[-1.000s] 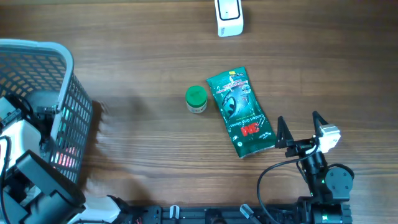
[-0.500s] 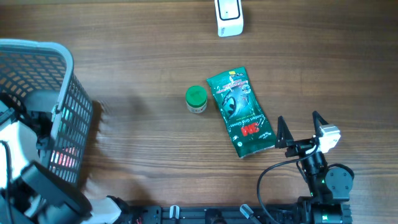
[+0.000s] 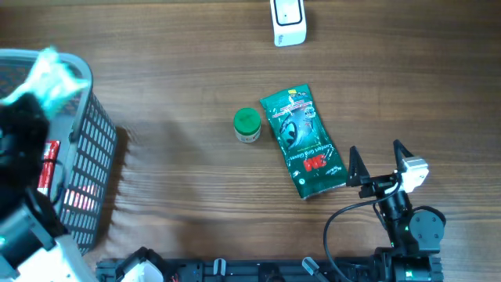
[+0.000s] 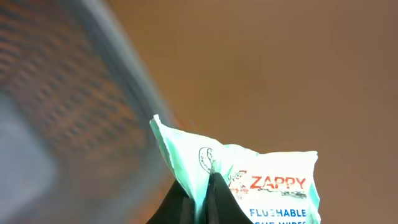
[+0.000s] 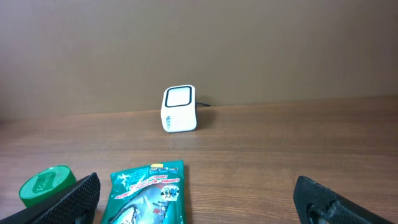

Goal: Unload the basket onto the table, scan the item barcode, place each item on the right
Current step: 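Lift the wipes pack out with the left gripper and drop it on the gloves pack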

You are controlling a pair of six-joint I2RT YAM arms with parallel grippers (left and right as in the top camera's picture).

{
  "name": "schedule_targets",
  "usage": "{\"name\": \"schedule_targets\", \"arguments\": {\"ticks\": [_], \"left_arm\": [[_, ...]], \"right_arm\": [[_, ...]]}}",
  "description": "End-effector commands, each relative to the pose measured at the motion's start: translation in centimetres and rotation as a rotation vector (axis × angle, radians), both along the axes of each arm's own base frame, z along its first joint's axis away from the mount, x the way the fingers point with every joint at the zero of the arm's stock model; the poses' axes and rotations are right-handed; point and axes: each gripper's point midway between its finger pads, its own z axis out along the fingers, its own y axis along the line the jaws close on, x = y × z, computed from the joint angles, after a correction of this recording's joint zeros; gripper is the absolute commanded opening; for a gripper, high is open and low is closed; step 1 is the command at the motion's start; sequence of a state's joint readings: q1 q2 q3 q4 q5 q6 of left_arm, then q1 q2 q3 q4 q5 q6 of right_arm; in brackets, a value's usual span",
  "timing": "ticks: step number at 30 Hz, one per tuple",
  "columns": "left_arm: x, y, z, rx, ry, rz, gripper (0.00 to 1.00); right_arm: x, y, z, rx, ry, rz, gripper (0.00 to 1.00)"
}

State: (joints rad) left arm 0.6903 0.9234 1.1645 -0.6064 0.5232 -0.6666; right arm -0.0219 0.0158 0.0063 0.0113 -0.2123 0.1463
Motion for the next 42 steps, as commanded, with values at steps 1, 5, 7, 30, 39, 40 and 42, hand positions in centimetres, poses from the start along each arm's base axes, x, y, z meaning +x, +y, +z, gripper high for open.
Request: {"name": "schedule_targets", "arguments": {"ticks": [1, 5, 7, 30, 39, 40, 42], "left_arm": [[0.7, -10.1, 2.0, 0.037, -0.089, -0.465, 0.04], [0.9, -18.1, 0.8, 0.088, -0.063, -0.738, 0.04], [1.2, -20.9, -0.3, 0.108, -0.024, -0.798, 0.04], [-0.2, -39.5, -30.8, 0.013, 0.931, -0.492, 0.04], [-1.2, -40.2, -29.8, -0.016, 0.944, -0.549, 0.43], [-1.1, -40.2, -29.3, -0.008, 0.93, -0.567, 0.86], [-1.0, -40.3, -28.1, 0.003, 0.896, -0.601, 0.95]], "right_arm": [[0.0, 0.0, 0.0, 0.013, 0.002, -0.005, 1.0], [0.0, 0.0, 0.0, 0.013, 0.002, -0.005, 0.99], [0.0, 0.0, 0.0, 0.013, 0.002, -0.005, 1.0], [0.0, 0.0, 0.0, 0.013, 0.002, -0.005, 1.0], [0.0, 0.0, 0.0, 0.013, 0.002, -0.005, 1.0], [0.0, 0.0, 0.0, 0.013, 0.002, -0.005, 1.0], [0.0, 0.0, 0.0, 0.013, 0.002, -0.005, 1.0]]}}
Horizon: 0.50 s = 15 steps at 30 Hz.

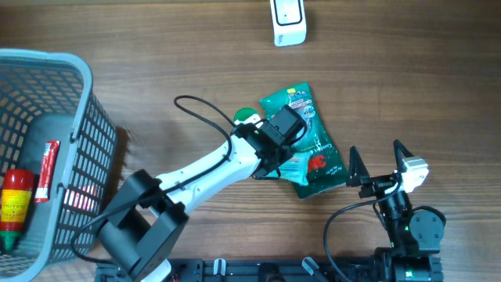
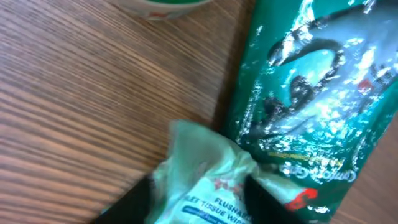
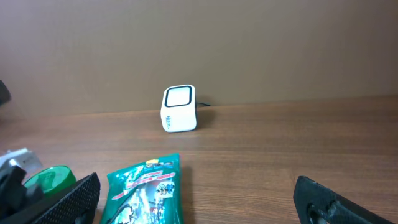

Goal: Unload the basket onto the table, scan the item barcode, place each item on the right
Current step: 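Lift the wipes pack out with the left gripper and drop it on the gloves pack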

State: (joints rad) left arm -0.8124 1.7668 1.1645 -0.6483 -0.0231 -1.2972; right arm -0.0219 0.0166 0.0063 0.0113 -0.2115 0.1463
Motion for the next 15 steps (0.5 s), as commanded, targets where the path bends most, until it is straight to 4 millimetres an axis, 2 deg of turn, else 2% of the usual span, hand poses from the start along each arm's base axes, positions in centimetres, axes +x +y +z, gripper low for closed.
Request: {"name": "schedule_targets", "arguments": {"ticks": [1, 3, 8, 11, 15], "left_arm": [[0.4, -0.8, 4.0, -0.067, -0.09, -0.073, 0.96], [0.6, -0.9, 5.9, -0.083, -0.145, -0.133, 0.95], [0.9, -0.3, 12.9, -0.119, -0.359, -0.265, 0.97], [1.2, 1.3, 16.7, -0.1, -0.499, -0.285, 1.0], [1.4, 4.6, 22.4, -0.016, -0.721, -0.287, 1.0]], "right_arm": [[0.0, 0.0, 0.0, 0.013, 0.001, -0.004, 1.0], [0.0, 0.0, 0.0, 0.013, 0.001, -0.004, 1.0], [0.0, 0.0, 0.0, 0.013, 0.001, -0.004, 1.0], [0.0, 0.0, 0.0, 0.013, 0.001, -0.004, 1.0], [0.0, 0.0, 0.0, 0.013, 0.001, -0.004, 1.0]]}}
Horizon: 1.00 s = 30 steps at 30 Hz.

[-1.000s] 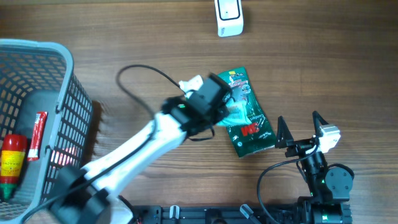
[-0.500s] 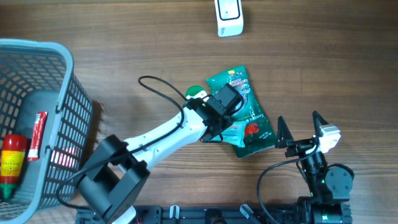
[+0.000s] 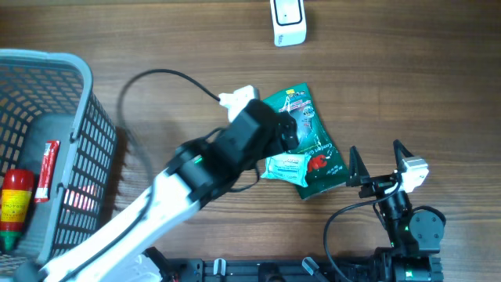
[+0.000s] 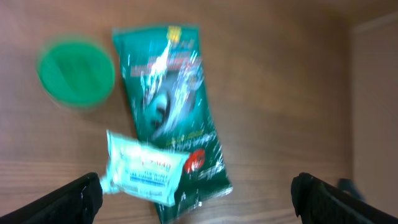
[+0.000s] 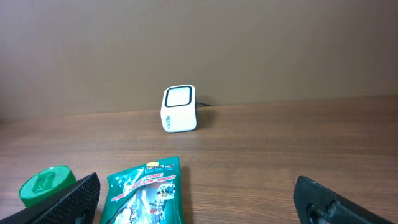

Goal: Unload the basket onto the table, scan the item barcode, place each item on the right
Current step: 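Lift the wipes pack out with the left gripper and drop it on the gloves pack, then reach the left gripper into the basket and grasp the Kleenex tissue pack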

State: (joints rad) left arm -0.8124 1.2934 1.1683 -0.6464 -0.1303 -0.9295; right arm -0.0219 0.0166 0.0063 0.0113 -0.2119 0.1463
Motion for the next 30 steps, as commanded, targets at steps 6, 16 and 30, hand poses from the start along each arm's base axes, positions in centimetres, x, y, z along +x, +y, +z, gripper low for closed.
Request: {"name": "schedule_targets", "arguments": {"ticks": [6, 16, 30], "left_arm": [[1.6, 12.3, 13.5, 0.257, -0.532, 0.236, 1.0], [0.6, 31.6, 19.8, 0.376, -0.602, 0.872, 1.0], [-4.7, 43.5, 3.6, -0.017, 0.168, 1.275, 1.0]], "right_arm": [[0.0, 0.0, 0.0, 0.013, 0.001, -0.004, 1.0], [0.0, 0.0, 0.0, 0.013, 0.001, -0.004, 1.0], [0.0, 0.0, 0.0, 0.013, 0.001, -0.004, 1.0]]}}
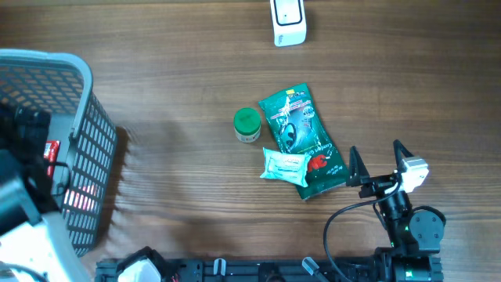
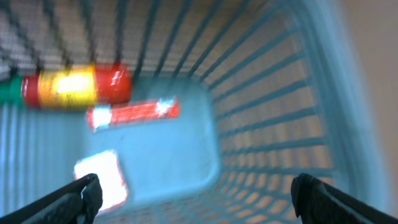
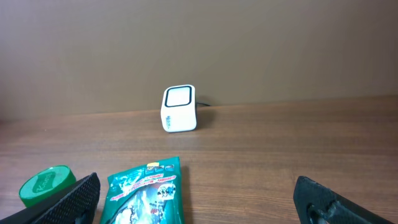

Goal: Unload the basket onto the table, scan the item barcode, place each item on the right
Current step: 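Reach the left gripper into the basket and grasp the Kleenex tissue pack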

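Note:
A white scanner stands at the table's far edge, also seen from the right wrist as the scanner. On the table lie a green tub, a green packet and a pale wipes pack resting partly on the packet. My left gripper is open over the grey basket, empty. Below it in the basket lie a red-and-yellow bottle and a red tube. My right gripper stands open and empty, right of the packet.
The basket's mesh wall rises around the left gripper's view. A bright white patch shows on the basket floor, too blurred to name. A cable runs from the right arm's base.
My left gripper was open above the wipes pack and green packet; now it is over the basket at the far left, still open. The pack stays on the packet. The right arm has not moved.
My left gripper was shut on the wipes pack above the basket. Then it was low at the table beside the green packet with the pack between its fingers. Then it was open above the pack, and now it is back over the basket.

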You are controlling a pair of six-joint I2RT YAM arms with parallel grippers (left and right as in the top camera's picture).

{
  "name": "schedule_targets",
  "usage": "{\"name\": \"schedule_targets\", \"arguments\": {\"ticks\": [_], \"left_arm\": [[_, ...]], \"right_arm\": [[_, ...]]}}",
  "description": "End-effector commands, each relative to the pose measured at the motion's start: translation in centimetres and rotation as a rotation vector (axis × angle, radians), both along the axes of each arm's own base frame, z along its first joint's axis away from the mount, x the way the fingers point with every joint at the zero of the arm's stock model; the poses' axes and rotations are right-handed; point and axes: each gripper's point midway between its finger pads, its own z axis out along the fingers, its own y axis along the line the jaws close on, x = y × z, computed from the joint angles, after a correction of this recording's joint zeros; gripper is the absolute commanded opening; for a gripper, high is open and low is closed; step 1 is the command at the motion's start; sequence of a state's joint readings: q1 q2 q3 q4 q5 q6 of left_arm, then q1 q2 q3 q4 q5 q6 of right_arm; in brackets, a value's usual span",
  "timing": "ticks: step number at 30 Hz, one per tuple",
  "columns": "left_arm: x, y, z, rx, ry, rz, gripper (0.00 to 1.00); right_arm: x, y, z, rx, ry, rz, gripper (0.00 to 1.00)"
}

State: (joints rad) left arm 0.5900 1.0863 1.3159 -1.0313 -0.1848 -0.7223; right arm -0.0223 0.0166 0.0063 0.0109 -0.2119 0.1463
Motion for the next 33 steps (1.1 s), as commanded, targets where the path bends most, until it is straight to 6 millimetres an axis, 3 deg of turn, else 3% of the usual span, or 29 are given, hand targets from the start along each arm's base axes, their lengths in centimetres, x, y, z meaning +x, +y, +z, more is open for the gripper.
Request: {"name": "schedule_targets", "arguments": {"ticks": [1, 5, 15, 25, 28, 33], "left_arm": [[-0.7, -0.6, -3.6, -0.269, 0.013, 0.025, 1.0], [-2.6, 0.2, -7.3, -0.366, 0.134, 0.079, 1.0], [-2.6, 0.5, -16.3, -0.454, 0.254, 0.035, 1.0], [-3.1, 0.0, -22.3, -0.563, 0.375, 0.025, 1.0], [-3.8, 0.0, -25.1, -0.618, 0.464, 0.043, 1.0], [-4.8, 0.3, -26.9, -0.628, 0.547, 0.066, 1.0]], "right_arm": [[0.0, 0.0, 0.0, 0.013, 0.001, -0.004, 1.0], [0.0, 0.0, 0.0, 0.013, 0.001, -0.004, 1.0], [0.0, 0.0, 0.0, 0.013, 0.001, -0.004, 1.0], [0.0, 0.0, 0.0, 0.013, 0.001, -0.004, 1.0], [0.0, 0.0, 0.0, 0.013, 0.001, -0.004, 1.0], [0.0, 0.0, 0.0, 0.013, 0.001, -0.004, 1.0]]}}
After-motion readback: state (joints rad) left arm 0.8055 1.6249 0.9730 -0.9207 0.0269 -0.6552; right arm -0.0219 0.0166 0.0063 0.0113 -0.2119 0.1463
